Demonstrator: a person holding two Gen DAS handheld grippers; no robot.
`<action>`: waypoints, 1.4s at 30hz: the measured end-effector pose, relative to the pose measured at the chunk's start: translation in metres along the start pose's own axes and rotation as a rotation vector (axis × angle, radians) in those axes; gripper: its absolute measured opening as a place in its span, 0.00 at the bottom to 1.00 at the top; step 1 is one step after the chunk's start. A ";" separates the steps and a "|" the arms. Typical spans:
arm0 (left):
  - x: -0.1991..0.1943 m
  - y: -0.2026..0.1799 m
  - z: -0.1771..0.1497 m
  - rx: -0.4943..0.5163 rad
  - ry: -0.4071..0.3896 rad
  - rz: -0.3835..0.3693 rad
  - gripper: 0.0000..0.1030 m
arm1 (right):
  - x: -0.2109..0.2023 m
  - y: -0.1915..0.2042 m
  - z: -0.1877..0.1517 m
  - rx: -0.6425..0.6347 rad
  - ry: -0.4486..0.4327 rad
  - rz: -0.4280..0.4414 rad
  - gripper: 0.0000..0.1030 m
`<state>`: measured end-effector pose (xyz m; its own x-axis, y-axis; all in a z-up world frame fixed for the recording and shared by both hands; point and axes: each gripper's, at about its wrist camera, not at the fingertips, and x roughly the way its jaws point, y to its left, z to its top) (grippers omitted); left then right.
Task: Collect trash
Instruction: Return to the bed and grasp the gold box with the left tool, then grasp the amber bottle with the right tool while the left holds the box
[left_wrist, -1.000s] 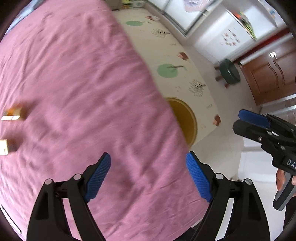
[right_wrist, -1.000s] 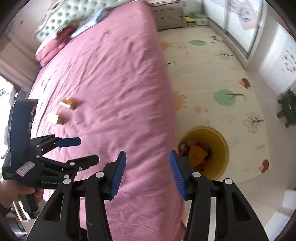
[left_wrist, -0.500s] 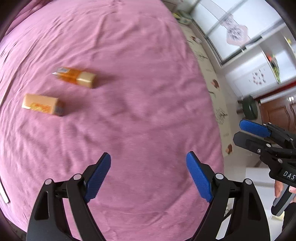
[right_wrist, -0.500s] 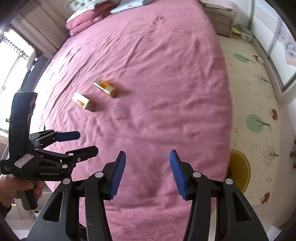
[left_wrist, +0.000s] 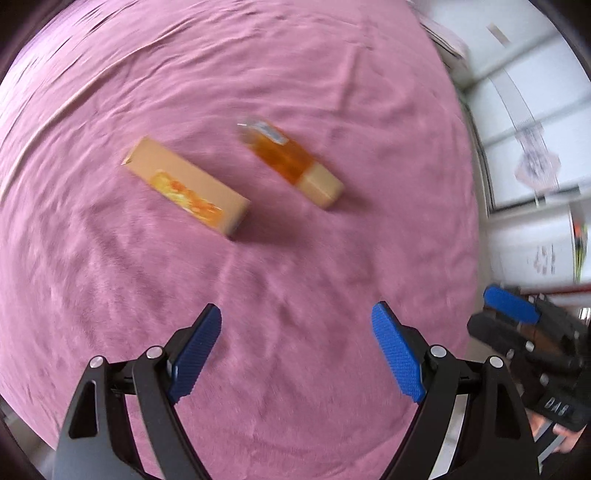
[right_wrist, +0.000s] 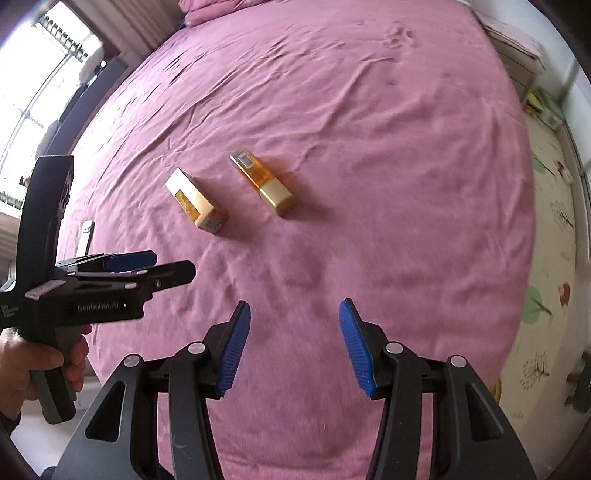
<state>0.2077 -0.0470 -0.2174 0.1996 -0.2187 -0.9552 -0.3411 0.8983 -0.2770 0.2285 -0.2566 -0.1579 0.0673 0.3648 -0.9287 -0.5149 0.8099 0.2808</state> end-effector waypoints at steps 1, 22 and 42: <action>0.001 0.005 0.003 -0.024 -0.002 -0.001 0.81 | 0.006 0.002 0.008 -0.011 0.005 0.003 0.48; 0.052 0.099 0.084 -0.391 -0.006 0.027 0.81 | 0.117 0.031 0.112 -0.185 0.103 -0.002 0.48; 0.074 0.103 0.084 -0.391 -0.010 0.121 0.52 | 0.177 0.048 0.131 -0.190 0.179 -0.014 0.38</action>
<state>0.2641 0.0616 -0.3082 0.1449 -0.1151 -0.9827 -0.6856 0.7045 -0.1836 0.3277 -0.0924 -0.2770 -0.0683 0.2537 -0.9649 -0.6675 0.7072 0.2332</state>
